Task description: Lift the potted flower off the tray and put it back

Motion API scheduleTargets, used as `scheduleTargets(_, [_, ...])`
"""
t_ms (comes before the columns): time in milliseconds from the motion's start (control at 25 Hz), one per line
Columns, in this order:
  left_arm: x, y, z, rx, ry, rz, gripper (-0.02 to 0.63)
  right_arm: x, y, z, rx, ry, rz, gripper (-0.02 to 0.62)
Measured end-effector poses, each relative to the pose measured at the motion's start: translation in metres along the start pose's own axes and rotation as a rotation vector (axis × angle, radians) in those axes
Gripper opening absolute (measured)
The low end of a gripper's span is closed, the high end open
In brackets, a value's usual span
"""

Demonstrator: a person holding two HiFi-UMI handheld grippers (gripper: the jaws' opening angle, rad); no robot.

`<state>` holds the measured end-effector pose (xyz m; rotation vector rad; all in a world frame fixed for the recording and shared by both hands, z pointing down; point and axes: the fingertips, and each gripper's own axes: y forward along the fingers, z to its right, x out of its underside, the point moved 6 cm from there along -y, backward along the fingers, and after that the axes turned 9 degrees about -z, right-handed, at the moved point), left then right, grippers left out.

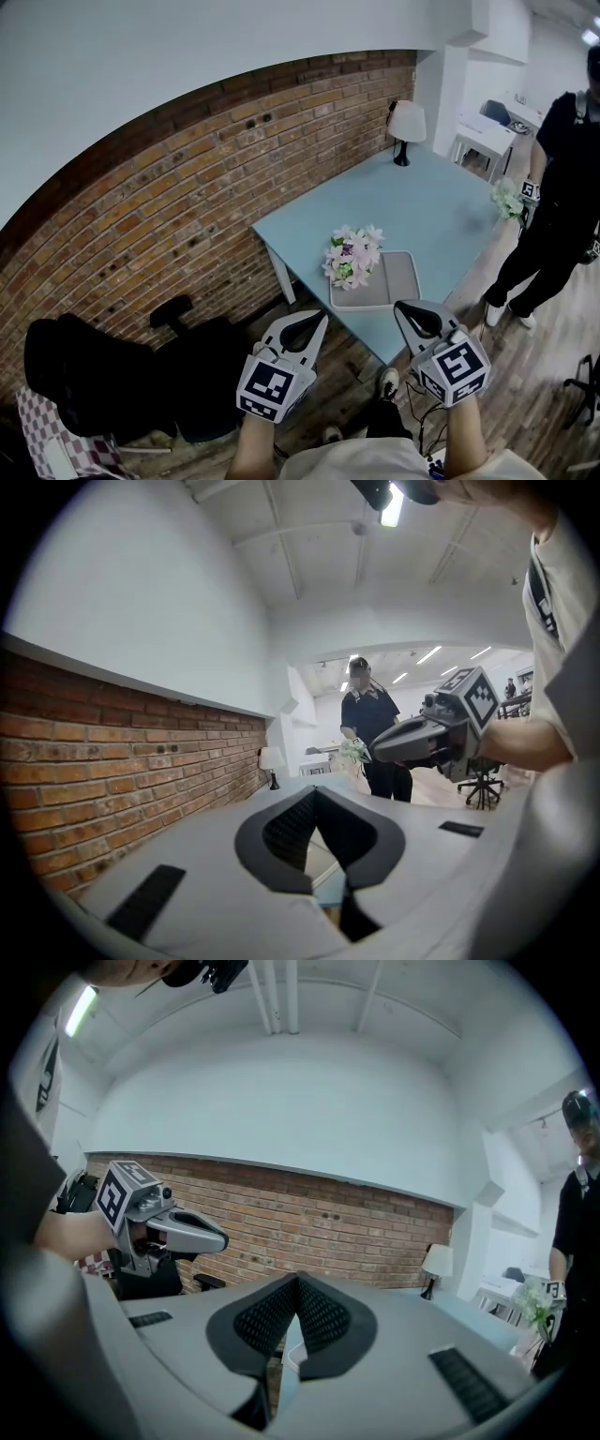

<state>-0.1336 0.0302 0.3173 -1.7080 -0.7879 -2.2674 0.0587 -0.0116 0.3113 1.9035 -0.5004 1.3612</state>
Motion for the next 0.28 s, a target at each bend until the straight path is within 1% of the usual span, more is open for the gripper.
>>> scheduleTargets(280, [0.002,0.0007,-0.0035,-0.002,-0.001,-0.001,0.023,0.0024,0.0058,-0.0007,-0.001,0.002,-0.01,0.02])
